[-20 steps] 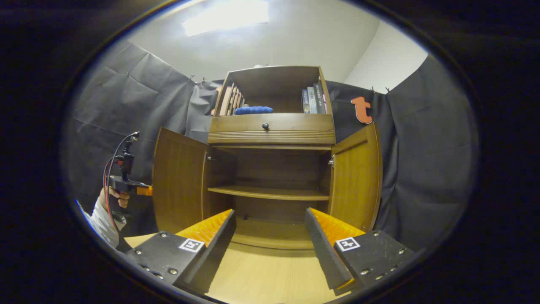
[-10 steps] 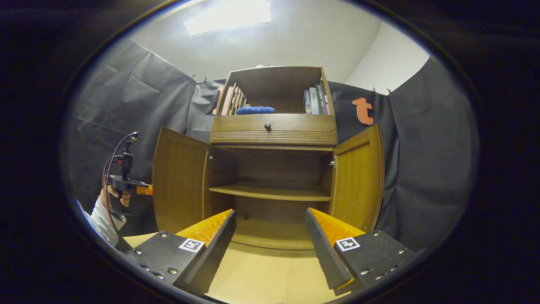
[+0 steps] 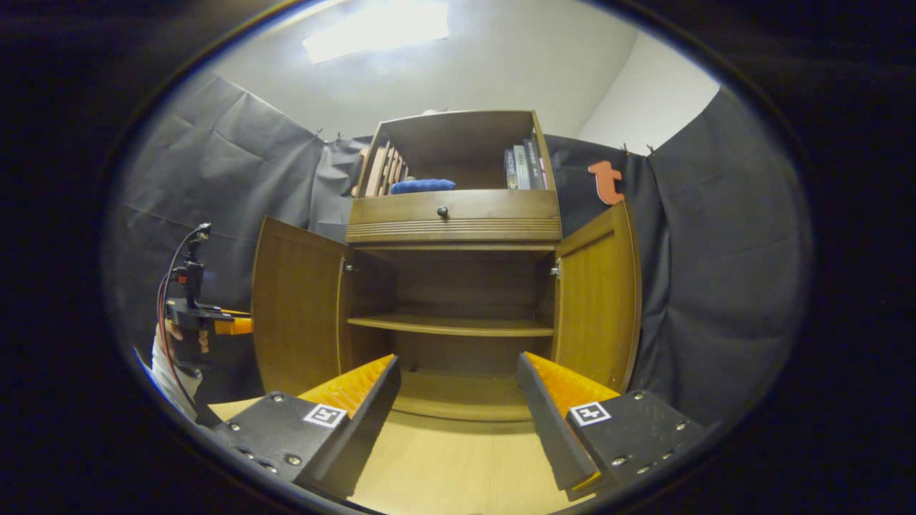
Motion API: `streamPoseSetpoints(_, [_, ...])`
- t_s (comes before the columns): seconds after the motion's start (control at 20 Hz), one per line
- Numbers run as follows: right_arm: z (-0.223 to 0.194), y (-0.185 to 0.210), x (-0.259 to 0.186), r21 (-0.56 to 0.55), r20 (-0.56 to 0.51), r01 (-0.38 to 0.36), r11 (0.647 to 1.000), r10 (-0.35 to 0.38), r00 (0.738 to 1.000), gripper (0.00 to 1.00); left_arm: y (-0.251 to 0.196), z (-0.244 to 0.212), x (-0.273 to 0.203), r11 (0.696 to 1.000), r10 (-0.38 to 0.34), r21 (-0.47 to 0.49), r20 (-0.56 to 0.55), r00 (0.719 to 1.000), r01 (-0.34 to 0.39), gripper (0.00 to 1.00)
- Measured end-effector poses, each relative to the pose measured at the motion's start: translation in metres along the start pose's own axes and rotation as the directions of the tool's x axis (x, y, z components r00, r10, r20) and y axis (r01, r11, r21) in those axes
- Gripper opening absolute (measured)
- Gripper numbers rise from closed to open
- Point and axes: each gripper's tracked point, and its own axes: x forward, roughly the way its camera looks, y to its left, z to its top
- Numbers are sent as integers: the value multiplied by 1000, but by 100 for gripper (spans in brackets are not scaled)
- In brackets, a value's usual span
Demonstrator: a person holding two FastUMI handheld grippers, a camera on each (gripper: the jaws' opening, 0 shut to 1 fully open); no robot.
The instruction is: Open the right door of the double-door shoe cabinet with the right hand, and open the left door with the left hand.
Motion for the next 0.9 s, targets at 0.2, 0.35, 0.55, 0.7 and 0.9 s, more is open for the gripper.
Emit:
streamPoseSetpoints(0.2, [4,-2,-4,-1,12,2,1000,-2,1000,97,-6,0,-19,999,32,-14,-18,999,-32,81])
streamPoseSetpoints(0.35, [8,-8,-6,0,10,13,1000,-13,1000,97,-10,17,-36,998,59,-33,29,998,-58,86])
streamPoseSetpoints(0.55, [12,-17,-10,-2,18,33,999,-33,999,98,-26,34,-51,994,103,-47,93,990,-99,92])
streamPoseSetpoints(0.7, [13,-16,-11,7,33,19,1000,-19,999,97,-48,46,-54,995,97,-34,131,987,-93,94])
streamPoseSetpoints(0.9, [10,-23,-5,23,38,21,1000,-22,999,98,-98,58,-61,999,23,-39,153,988,-17,95])
